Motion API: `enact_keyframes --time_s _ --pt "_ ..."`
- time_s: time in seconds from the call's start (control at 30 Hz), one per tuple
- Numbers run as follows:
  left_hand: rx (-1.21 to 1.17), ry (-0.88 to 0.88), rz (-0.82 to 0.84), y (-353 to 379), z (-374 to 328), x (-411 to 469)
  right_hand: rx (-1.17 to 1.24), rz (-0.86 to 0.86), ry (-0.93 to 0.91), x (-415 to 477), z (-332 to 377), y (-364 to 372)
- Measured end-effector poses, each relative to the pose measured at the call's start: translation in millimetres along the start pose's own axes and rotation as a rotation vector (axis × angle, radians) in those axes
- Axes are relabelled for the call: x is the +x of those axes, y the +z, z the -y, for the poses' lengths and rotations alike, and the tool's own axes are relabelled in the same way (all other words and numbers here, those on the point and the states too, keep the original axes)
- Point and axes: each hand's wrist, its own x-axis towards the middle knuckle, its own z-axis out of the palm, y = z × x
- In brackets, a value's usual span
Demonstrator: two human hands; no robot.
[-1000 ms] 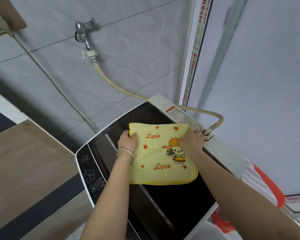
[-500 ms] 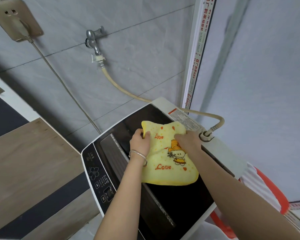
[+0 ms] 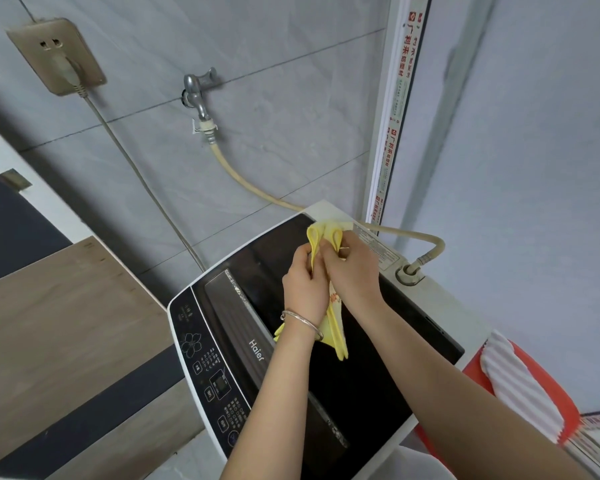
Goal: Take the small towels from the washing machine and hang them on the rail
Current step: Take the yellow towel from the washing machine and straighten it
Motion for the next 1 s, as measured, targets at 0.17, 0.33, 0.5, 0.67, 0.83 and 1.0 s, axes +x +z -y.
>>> enact_keyframes --time_s 0.17,0.33,0.5,0.67,0.83,1.0 --pt "-0.074 0.024 -0.026 -5 -5 -4 -0.148 0.005 -0.135 -1 13 -8" --pt "-0.095 0.059 -0.073 -9 -14 -7 -0.117 0.071 -0.184 -8 24 -14" --pt "-0.308 0.023 -0.072 -14 -20 -10 0.146 0.187 -0.083 -10 27 -16" --pt "-0.438 0.041 -0.078 -17 -21 -10 0.253 0.268 -0.09 -5 21 -20" --pt "-0.467 -0.017 -0.125 -27 -27 -6 0.213 0.161 0.015 -5 15 -22" --pt "-0.609 -0.086 -0.078 -36 -36 -6 0.312 0.374 0.15 2 13 -31"
